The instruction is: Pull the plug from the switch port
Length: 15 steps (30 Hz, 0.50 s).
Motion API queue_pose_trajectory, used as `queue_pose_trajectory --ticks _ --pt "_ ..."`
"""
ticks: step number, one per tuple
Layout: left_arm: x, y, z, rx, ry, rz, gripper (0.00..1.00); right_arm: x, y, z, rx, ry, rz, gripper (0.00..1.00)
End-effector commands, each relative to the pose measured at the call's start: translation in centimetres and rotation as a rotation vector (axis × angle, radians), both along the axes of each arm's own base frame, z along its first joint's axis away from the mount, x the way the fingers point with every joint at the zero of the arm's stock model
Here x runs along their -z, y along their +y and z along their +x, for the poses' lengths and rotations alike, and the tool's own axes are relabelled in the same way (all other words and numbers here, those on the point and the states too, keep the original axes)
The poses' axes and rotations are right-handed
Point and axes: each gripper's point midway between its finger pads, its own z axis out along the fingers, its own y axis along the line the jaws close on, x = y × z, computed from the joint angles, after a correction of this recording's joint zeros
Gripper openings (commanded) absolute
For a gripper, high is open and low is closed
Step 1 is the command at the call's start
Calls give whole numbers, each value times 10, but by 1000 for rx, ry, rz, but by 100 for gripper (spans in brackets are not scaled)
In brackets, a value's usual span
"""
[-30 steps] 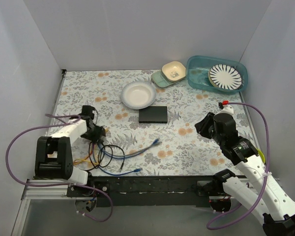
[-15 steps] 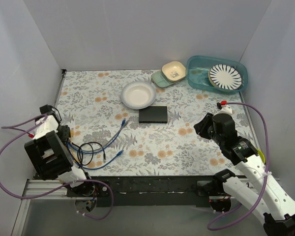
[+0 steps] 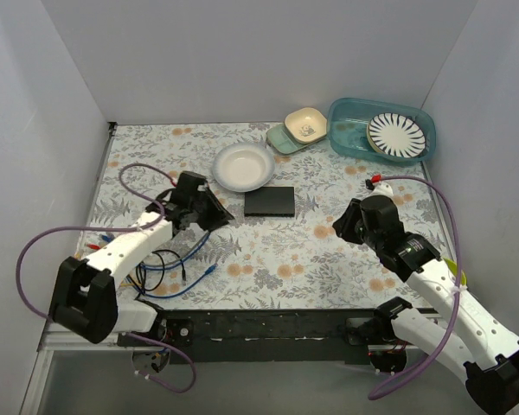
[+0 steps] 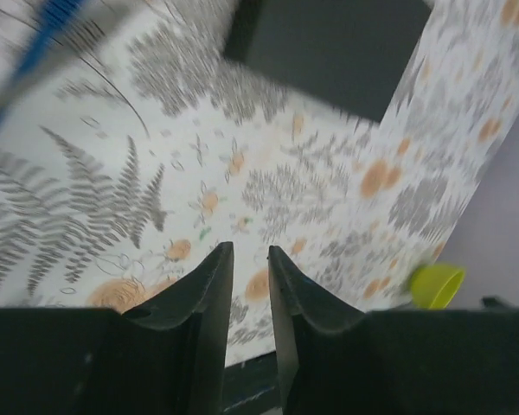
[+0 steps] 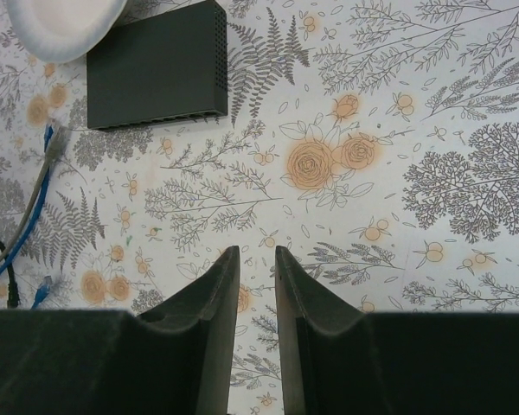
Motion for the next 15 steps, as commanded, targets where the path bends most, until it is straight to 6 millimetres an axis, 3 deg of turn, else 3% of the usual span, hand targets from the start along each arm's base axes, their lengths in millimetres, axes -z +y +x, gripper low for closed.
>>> queue_pose_trajectory --ticks 1,4,10,15 --pt "38 -46 -39 199 55 50 20 -25 11 13 -20 -77 38 30" --pt "80 -29 -61 151 179 117 15 -26 16 14 -36 -73 56 30" --pt "130 31 -62 1 291 357 3 -21 21 15 -52 -59 62 30" --pt "165 86 -63 -177 461 318 10 -22 17 21 -35 -80 25 30"
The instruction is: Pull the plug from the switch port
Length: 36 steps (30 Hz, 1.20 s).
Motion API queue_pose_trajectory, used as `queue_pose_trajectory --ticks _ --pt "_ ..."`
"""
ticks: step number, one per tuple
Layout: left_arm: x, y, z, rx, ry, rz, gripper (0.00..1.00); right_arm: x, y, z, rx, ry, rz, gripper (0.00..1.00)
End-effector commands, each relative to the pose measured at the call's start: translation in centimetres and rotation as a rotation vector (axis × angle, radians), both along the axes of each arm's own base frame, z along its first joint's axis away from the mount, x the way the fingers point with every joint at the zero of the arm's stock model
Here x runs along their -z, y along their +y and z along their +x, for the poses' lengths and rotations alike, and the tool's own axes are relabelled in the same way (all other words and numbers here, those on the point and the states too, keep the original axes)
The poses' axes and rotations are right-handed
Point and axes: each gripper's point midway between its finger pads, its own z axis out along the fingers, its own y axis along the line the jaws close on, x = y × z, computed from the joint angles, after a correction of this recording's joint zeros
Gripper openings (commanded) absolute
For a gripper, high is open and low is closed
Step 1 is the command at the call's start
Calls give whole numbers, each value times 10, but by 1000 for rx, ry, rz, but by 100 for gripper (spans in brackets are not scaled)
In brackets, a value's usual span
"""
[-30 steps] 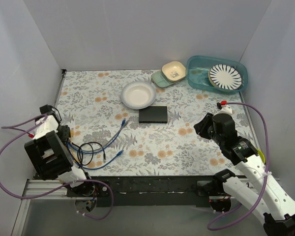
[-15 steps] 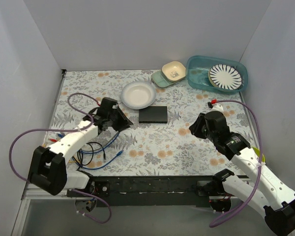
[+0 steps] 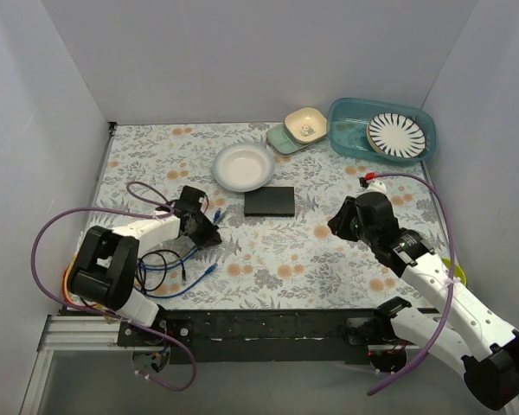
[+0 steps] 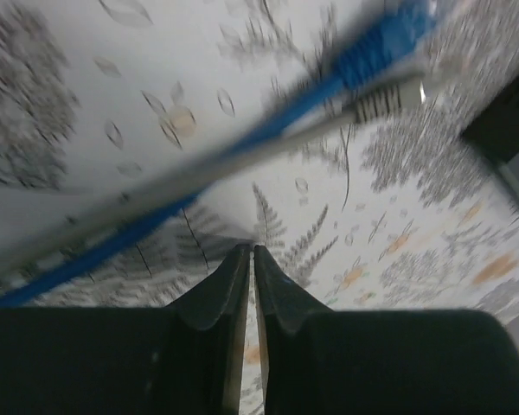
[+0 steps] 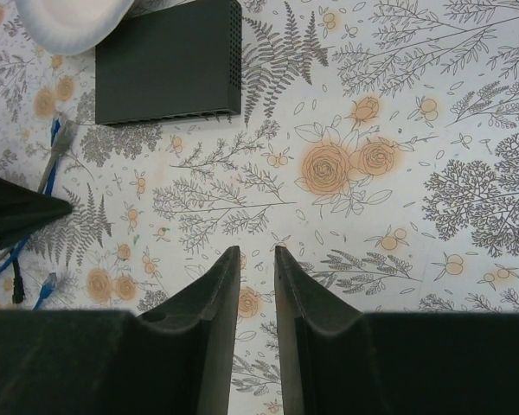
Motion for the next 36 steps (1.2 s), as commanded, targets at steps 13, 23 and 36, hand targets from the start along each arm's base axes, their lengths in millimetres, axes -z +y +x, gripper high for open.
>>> queue_pose_trajectory --ticks 13,23,36 --pt "6 218 17 -651 58 54 17 -13 1 29 18 -78 -77 30" --pt "-126 80 100 -254 -470 -326 34 35 42 66 1 211 93 20" --pt "-20 35 103 -329 -244 -454 15 86 45 148 98 296 287 1"
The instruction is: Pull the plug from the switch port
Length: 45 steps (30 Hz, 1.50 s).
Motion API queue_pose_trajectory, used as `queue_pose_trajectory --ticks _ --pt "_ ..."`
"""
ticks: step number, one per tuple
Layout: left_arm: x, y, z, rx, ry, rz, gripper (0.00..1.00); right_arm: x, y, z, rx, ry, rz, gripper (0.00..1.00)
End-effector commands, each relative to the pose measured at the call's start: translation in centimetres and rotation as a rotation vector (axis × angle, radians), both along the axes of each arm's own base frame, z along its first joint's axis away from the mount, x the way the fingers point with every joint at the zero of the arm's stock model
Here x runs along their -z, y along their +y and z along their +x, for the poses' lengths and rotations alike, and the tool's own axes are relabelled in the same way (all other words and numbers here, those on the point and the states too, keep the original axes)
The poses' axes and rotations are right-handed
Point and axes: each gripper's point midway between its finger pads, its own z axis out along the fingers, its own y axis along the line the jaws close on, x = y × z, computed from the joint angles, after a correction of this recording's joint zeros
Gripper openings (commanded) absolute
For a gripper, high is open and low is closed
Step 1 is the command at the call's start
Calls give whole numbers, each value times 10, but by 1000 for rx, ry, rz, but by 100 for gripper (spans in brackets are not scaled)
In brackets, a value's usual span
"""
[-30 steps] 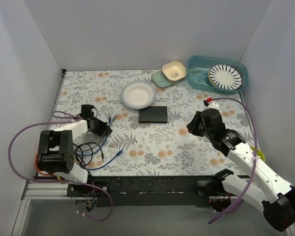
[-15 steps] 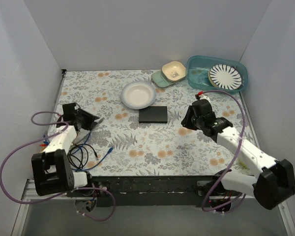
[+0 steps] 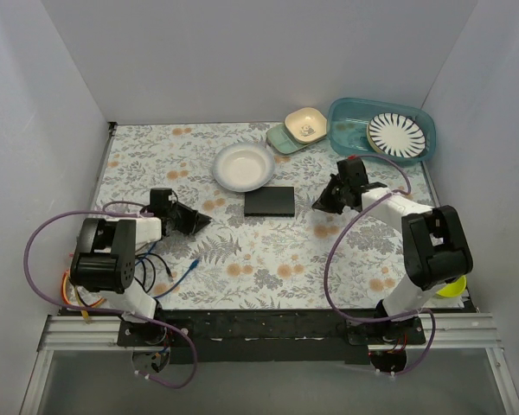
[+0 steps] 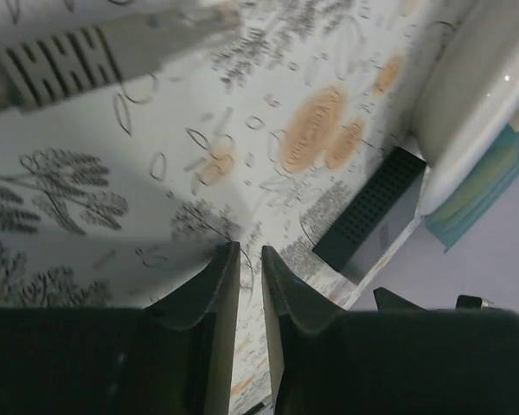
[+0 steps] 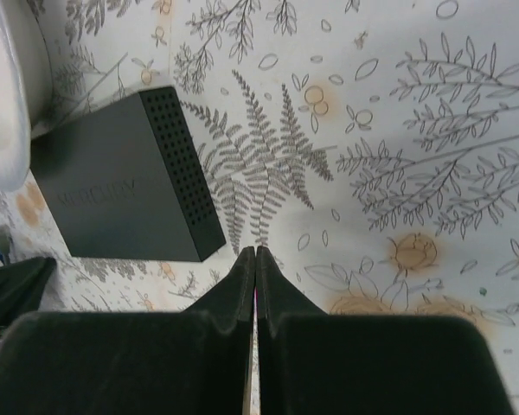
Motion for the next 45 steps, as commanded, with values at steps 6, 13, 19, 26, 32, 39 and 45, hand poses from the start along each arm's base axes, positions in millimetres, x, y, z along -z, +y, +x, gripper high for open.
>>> queue_pose_trajectory --ticks 6,13,19,26,32,39,45 --pt "16 -45 40 29 -38 -44 11 19 23 39 58 17 207 1" --pt "36 -82 52 66 17 -77 9 31 43 56 59 29 323 1" --pt "58 -99 46 121 86 -69 9 40 63 59 13 63 375 1" --pt "50 -116 7 201 88 -77 7 54 70 -7 -82 137 360 1" --pt "36 -118 -36 241 86 -77 7 58 67 -66 -140 169 338 1" --pt "9 -117 -84 287 48 -60 8 51 65 -125 -210 182 329 1" --pt "3 -100 -126 286 54 -26 9 43 53 -157 -258 157 301 1"
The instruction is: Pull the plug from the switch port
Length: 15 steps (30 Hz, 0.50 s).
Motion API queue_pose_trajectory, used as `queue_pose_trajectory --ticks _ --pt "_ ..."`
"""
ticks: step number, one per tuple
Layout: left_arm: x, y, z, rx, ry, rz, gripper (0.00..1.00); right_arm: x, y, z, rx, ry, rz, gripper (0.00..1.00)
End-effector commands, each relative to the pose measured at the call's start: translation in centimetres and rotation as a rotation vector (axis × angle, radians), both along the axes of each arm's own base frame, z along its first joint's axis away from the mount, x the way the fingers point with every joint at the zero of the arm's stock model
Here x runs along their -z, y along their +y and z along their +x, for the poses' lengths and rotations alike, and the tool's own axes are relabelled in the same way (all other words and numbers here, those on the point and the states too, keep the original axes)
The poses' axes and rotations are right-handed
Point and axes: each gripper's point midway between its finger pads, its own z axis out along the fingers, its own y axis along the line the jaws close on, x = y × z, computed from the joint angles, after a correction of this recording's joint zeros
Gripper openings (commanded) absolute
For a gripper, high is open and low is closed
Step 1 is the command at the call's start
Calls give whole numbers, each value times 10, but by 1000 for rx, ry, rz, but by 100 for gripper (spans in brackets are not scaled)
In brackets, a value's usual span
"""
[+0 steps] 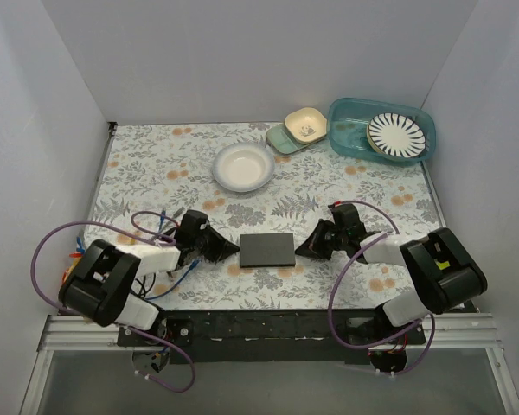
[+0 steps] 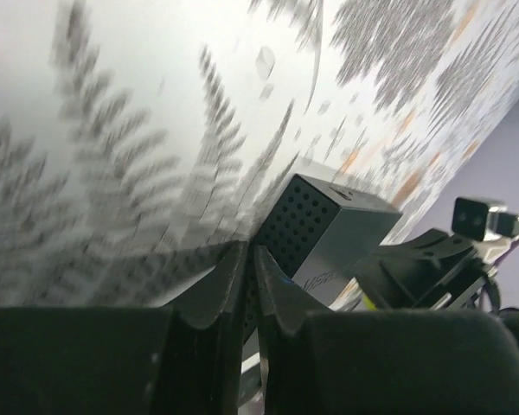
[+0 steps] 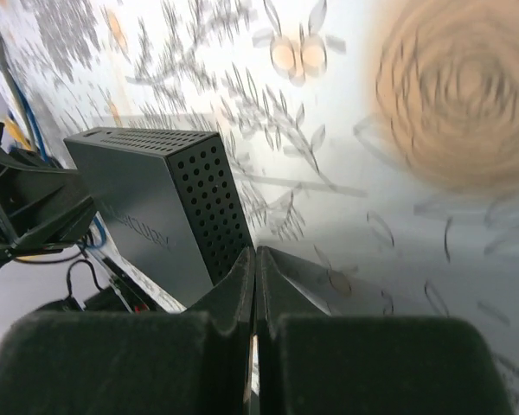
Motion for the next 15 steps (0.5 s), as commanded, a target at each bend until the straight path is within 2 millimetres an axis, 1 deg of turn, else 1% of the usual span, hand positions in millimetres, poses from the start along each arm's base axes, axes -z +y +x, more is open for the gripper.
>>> queue_pose_trajectory --ticks 1,2,3,4,6,7,8,9,10,11,12,13,14,15 --pt "-2 0 -45 68 58 0 9 3 -6 -36 -80 13 -34 1" --pt "-3 2 -48 65 57 0 9 -2 -7 -38 -80 -3 -26 1" --pt "-7 2 -50 65 47 -5 9 -1 -9 -40 -78 -7 -27 1" --pt "-7 4 -48 52 32 6 9 -1 -11 -40 -76 -15 -35 1" --pt "-3 13 -50 33 51 56 10 -4 -11 -37 -77 -32 -44 1" --pt "-4 17 -43 10 29 87 11 -6 -11 -32 -73 -46 -56 1" --pt "-16 15 -32 2 -5 90 12 -15 -8 -21 -79 -85 -61 1" --pt "-18 18 -29 -6 -1 111 16 -19 -8 -16 -80 -100 -73 1" --pt "-21 22 -22 -17 -19 144 18 -18 -14 -15 -70 -88 -121 1" --pt "-29 22 -14 -23 -38 157 20 -35 -12 1 -74 -156 -135 1" --pt "-42 23 -5 -32 -56 179 22 -39 -15 3 -73 -167 -167 1" --pt "-51 28 5 -45 -97 219 24 -38 -27 5 -56 -165 -243 1" --pt "-59 33 12 -60 -122 254 26 -60 -28 15 -68 -257 -261 1" --pt "-81 33 22 -65 -159 268 27 -70 -37 23 -54 -316 -313 1"
